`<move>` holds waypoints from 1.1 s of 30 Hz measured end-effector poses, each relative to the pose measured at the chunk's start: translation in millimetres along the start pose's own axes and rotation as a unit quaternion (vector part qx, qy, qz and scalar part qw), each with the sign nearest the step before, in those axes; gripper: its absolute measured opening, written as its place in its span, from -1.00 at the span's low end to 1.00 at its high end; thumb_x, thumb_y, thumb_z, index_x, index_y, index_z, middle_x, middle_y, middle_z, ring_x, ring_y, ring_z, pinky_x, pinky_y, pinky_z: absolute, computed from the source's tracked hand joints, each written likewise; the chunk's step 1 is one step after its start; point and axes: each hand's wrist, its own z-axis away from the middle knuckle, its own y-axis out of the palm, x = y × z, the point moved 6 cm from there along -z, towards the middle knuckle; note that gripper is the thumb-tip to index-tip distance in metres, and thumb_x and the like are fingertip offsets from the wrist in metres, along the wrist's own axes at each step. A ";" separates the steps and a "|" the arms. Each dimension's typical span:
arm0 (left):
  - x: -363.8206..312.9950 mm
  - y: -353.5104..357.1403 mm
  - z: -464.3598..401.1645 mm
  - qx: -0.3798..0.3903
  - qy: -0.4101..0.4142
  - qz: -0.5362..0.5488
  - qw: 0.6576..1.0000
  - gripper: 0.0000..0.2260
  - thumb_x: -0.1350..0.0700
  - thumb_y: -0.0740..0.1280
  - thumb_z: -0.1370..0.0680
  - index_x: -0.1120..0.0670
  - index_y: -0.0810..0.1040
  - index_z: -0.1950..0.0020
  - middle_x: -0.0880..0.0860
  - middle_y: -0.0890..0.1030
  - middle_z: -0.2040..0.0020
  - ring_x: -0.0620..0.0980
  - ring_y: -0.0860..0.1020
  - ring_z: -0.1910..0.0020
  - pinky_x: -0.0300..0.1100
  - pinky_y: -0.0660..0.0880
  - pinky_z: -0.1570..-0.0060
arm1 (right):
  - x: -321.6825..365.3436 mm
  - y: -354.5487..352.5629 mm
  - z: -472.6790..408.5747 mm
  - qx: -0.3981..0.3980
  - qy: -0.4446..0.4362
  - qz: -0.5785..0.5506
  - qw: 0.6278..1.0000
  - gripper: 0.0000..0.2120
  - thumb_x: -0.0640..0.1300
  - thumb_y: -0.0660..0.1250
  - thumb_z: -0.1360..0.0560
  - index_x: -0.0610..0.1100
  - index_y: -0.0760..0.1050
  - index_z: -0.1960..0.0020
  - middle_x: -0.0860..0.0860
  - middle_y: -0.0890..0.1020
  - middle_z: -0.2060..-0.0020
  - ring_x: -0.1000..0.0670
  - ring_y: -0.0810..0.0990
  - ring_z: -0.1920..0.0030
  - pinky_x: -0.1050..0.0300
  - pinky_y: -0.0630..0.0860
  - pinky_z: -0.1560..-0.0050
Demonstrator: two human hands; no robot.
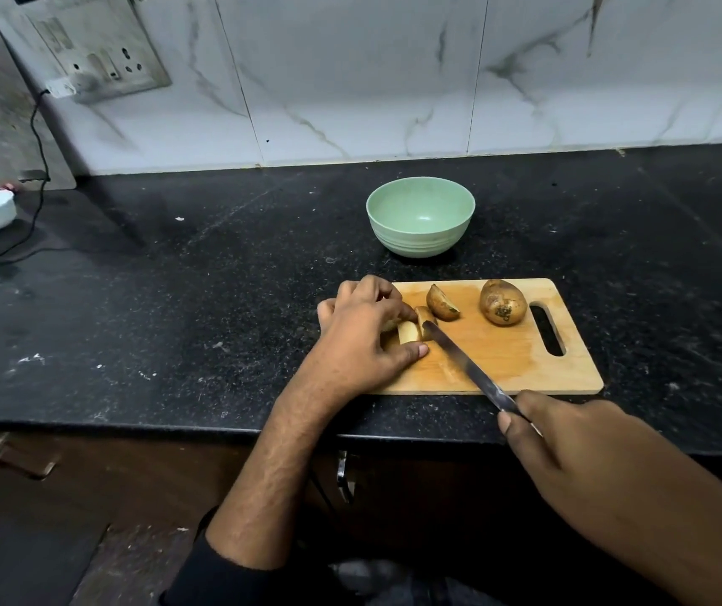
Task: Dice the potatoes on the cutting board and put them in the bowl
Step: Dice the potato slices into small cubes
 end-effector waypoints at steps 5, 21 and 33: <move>-6.4 3.5 26.9 -0.013 0.002 -0.010 1.000 -0.65 -0.24 0.43 -0.47 -0.17 0.59 -0.21 -0.19 0.31 -0.23 -0.16 0.18 -0.28 -0.07 0.13 -0.24 | 1.9 2.5 1.6 0.012 -0.013 0.007 1.000 -0.69 0.22 -0.09 -0.64 0.12 0.37 -0.05 0.08 0.54 0.27 0.12 0.52 0.23 0.21 0.43 0.24; -0.7 4.5 36.3 -0.051 -0.052 0.036 0.997 -0.69 -0.20 0.46 -0.45 -0.17 0.62 -0.16 -0.18 0.34 -0.15 -0.12 0.23 -0.20 -0.08 0.18 -0.12 | 3.4 17.8 -4.1 0.033 -0.002 0.002 0.999 -0.69 0.18 -0.03 -0.66 0.06 0.33 0.11 0.05 0.53 0.32 0.10 0.52 0.31 0.21 0.40 0.32; 0.2 4.5 46.5 -0.118 -0.084 0.046 0.988 -0.66 -0.23 0.45 -0.43 -0.14 0.57 -0.13 -0.19 0.38 -0.15 -0.15 0.23 -0.21 -0.04 0.17 -0.17 | 21.2 17.3 -10.7 0.003 -0.007 0.034 0.999 -0.78 0.16 -0.06 -0.67 0.11 0.28 0.02 0.08 0.47 0.31 0.11 0.42 0.30 0.11 0.39 0.25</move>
